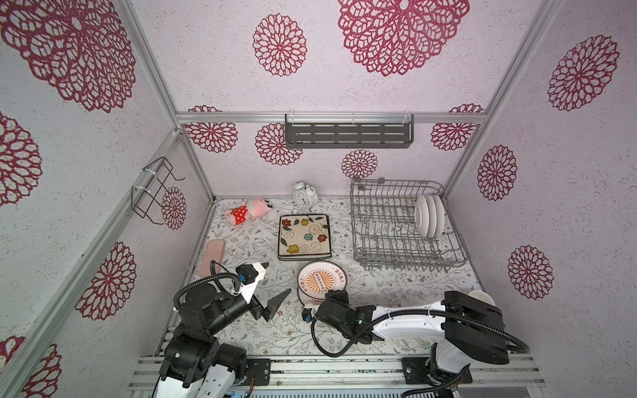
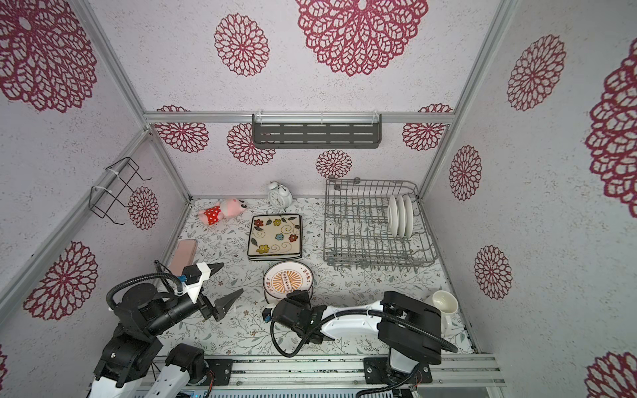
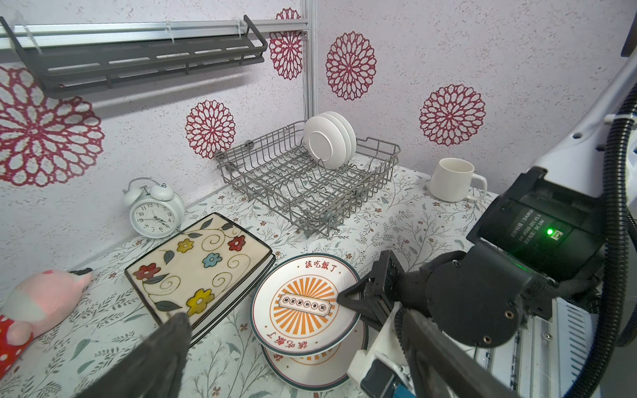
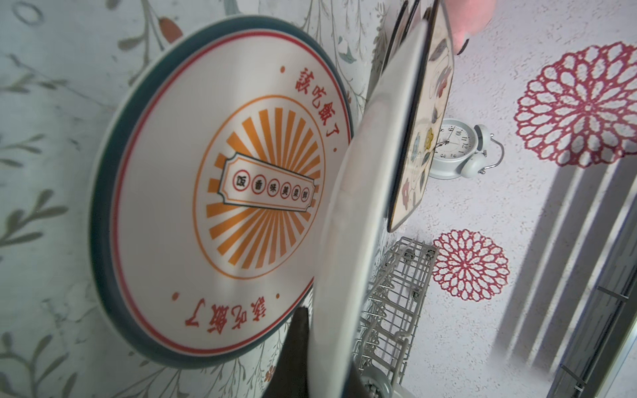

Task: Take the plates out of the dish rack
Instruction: 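Lower the held plate onto the printed sunburst plate with the right gripper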

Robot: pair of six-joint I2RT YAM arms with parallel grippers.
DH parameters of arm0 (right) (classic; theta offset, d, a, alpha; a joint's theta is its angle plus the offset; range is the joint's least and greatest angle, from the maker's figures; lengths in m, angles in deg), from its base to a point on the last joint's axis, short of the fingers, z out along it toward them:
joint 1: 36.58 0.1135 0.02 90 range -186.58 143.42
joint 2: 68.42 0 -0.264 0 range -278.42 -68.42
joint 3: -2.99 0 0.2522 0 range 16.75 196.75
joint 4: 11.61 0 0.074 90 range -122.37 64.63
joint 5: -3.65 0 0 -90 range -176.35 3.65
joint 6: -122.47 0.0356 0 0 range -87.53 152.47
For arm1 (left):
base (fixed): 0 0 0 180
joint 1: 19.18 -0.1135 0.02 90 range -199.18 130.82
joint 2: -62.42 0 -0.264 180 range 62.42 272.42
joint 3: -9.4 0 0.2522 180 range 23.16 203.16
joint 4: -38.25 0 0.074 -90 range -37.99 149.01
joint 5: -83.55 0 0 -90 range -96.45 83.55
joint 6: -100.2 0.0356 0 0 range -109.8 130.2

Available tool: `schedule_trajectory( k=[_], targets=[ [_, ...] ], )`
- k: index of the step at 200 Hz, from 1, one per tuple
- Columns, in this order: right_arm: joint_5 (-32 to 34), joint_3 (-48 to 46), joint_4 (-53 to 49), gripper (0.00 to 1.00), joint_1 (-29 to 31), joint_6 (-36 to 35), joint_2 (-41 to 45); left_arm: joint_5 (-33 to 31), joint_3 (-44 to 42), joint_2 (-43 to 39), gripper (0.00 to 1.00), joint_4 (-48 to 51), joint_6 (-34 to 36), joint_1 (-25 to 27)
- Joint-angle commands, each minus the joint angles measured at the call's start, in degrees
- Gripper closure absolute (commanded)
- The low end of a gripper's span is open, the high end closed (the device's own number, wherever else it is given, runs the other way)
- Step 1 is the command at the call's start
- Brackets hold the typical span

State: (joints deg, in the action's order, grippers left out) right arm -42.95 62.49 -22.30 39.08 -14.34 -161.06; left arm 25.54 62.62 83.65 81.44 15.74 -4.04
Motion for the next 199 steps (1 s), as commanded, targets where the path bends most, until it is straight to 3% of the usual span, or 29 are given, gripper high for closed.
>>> schedule_trajectory(
  k=[1, 68, 199],
  targets=[
    [2.8, 0.4, 2.3, 1.0, 0.8, 2.4, -0.4, 0.1, -0.5, -0.3, 0.03, -0.8, 0.6, 0.3],
    [4.0, 0.5, 2.9, 0.91, 1.8, 3.0, -3.5, 0.0, -0.7, -0.6, 0.03, -0.6, 0.8, 0.2],
    [4.1, 2.8, -0.8, 0.55, 2.5, 3.8, -5.2, -0.1, -1.1, -1.1, 0.03, -1.0, 0.9, 0.2]
  ],
)
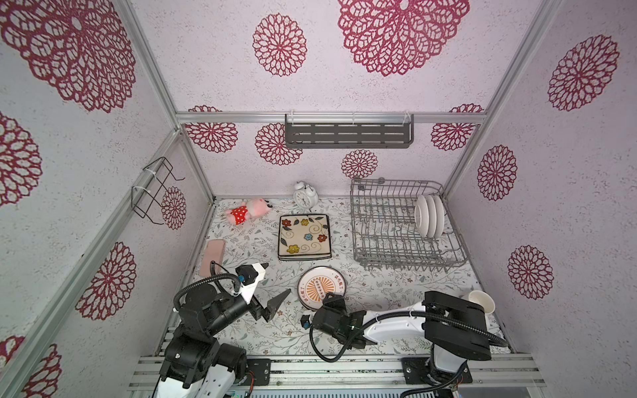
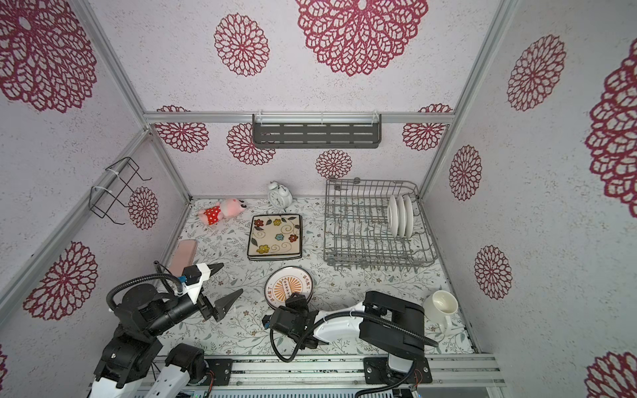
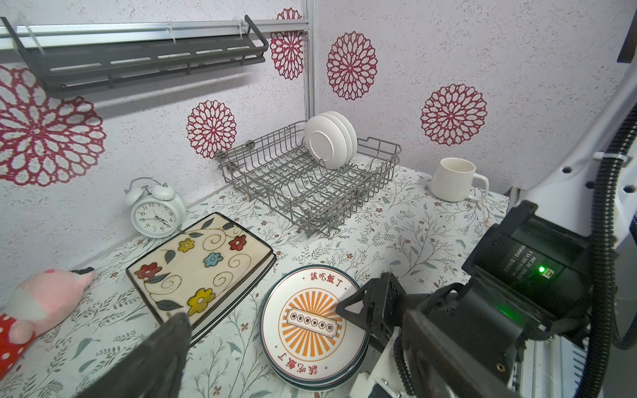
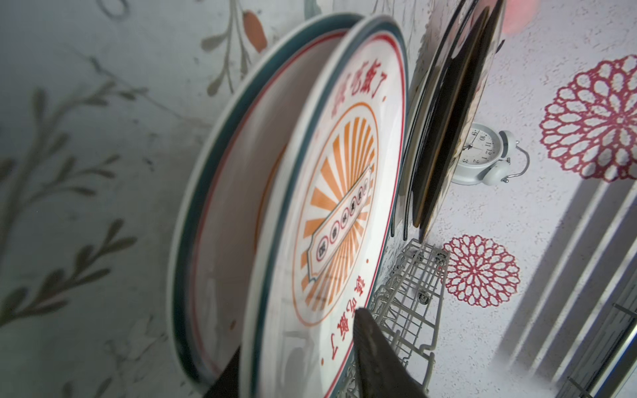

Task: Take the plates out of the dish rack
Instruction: 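Lower the held plate onto the printed sunburst plate with the right gripper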

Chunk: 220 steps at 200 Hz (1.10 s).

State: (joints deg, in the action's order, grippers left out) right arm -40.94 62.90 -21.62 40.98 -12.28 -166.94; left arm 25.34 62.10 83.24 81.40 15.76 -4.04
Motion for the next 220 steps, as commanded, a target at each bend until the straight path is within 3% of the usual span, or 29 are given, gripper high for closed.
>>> schedule_trajectory(
  k=[1, 220],
  targets=[
    [2.0, 2.4, -1.4, 0.55, 0.6, 1.8, 0.7, 0.0, -0.6, -0.6, 0.03, -1.0, 0.8, 0.3],
    [-8.2, 10.8, -23.0, 0.25, 0.8, 12.3, 1.9, 1.4, -2.6, -5.7, 0.03, -1.8, -0.2, 0.2]
  ],
)
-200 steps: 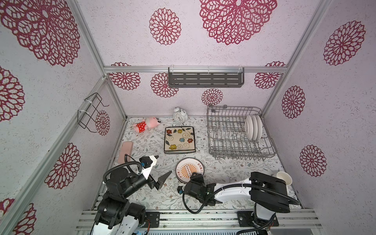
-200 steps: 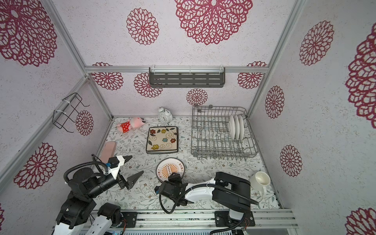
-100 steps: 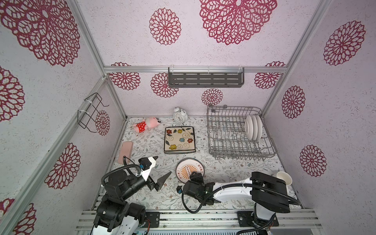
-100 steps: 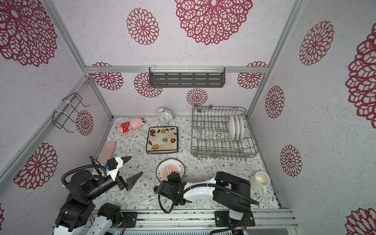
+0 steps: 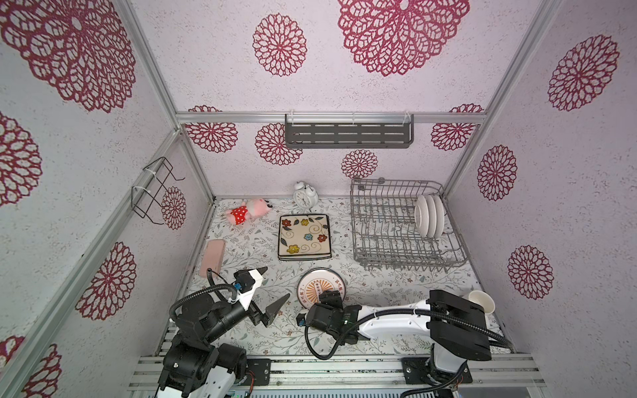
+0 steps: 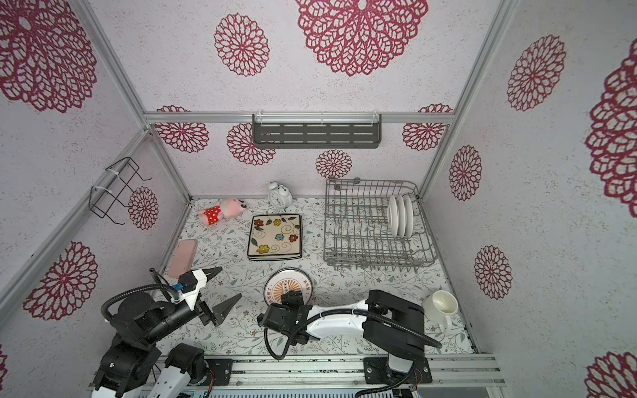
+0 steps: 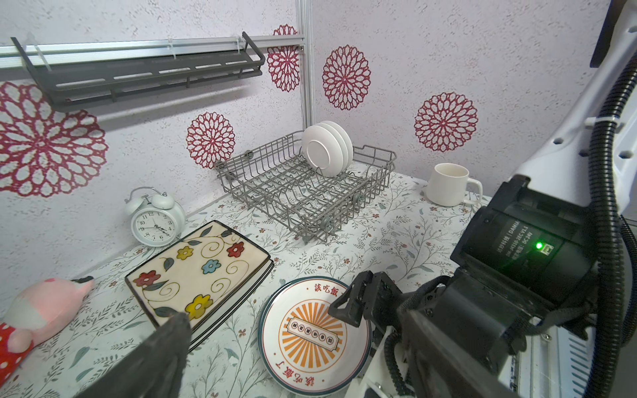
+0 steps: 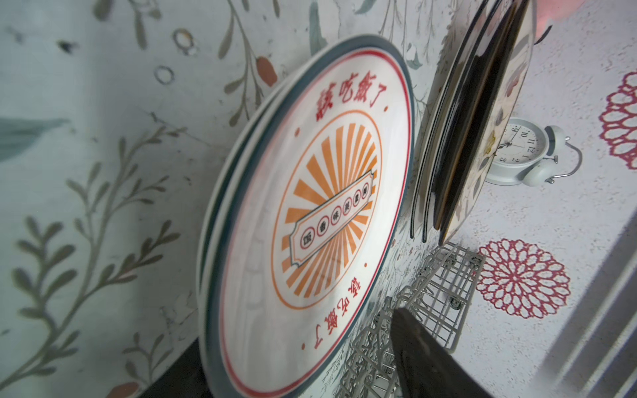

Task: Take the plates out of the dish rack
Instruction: 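Lower the held plate onto the printed sunburst plate with the right gripper, then press the plate flat on the printed plate and open the right gripper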

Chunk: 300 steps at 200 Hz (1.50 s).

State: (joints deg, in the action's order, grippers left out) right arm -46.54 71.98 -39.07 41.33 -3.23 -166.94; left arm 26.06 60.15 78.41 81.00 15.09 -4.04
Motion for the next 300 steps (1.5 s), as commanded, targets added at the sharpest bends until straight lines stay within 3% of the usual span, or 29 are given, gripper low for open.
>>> schedule_trajectory(
  k=[1, 47, 103, 300],
  targets=[
    [-2.7, 1.7, -5.8, 0.25, 0.4, 3.3, 1.9, 0.7, -0.7, -0.9, 0.03, -1.4, 0.5, 0.2],
    [-4.5, 2.4, -8.1, 0.17, 0.1, 4.4, 2.1, 0.4, -0.8, -1.4, 0.03, -1.3, 0.5, 0.2],
    [-7.5, 3.8, -9.8, 0.14, -0.9, 4.6, 2.0, 0.3, -0.9, -0.8, 0.03, -1.4, 0.5, 0.2],
    [-11.8, 10.3, -19.0, 0.14, -1.8, 4.9, 3.4, -0.2, -1.8, -1.8, 0.03, -2.0, 0.2, 0.2]
  ],
)
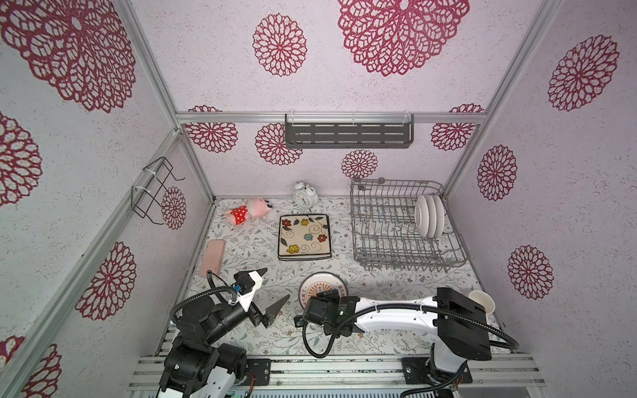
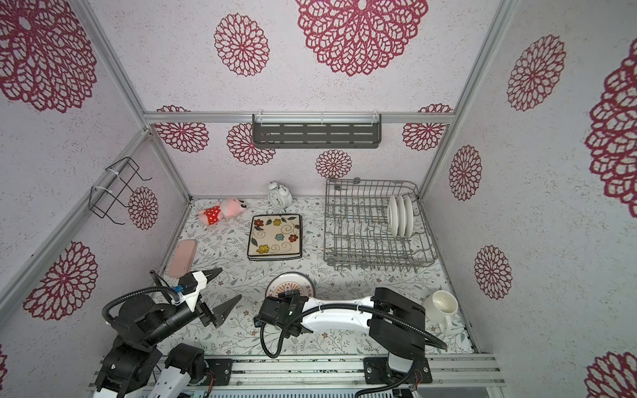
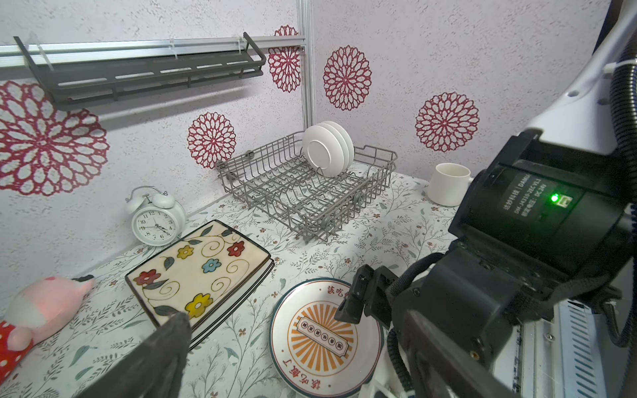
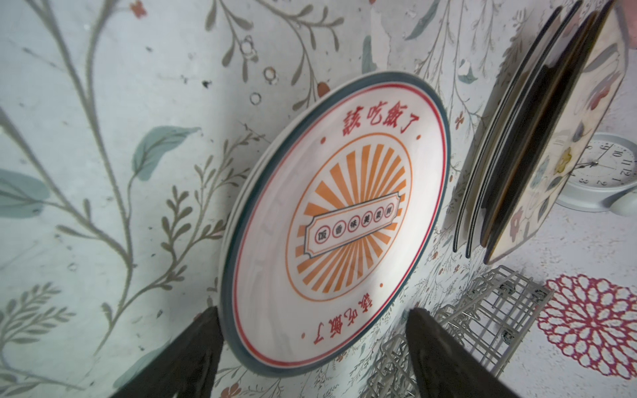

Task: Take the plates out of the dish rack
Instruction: 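Press the plate flat on the printed plate and open the right gripper, then move the right gripper back over the rack to the white plates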

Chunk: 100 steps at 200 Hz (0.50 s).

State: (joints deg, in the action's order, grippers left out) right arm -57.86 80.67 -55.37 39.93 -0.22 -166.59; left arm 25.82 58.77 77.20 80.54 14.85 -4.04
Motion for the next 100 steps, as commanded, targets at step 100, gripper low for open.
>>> schedule_trajectory(
  k=[100],
  targets=[
    [-0.2, 5.7, -5.2, 0.12, -10.0, 8.5, 13.3, 0.6, 0.2, 2.0, 0.03, -2.0, 0.4, 0.2]
  ],
)
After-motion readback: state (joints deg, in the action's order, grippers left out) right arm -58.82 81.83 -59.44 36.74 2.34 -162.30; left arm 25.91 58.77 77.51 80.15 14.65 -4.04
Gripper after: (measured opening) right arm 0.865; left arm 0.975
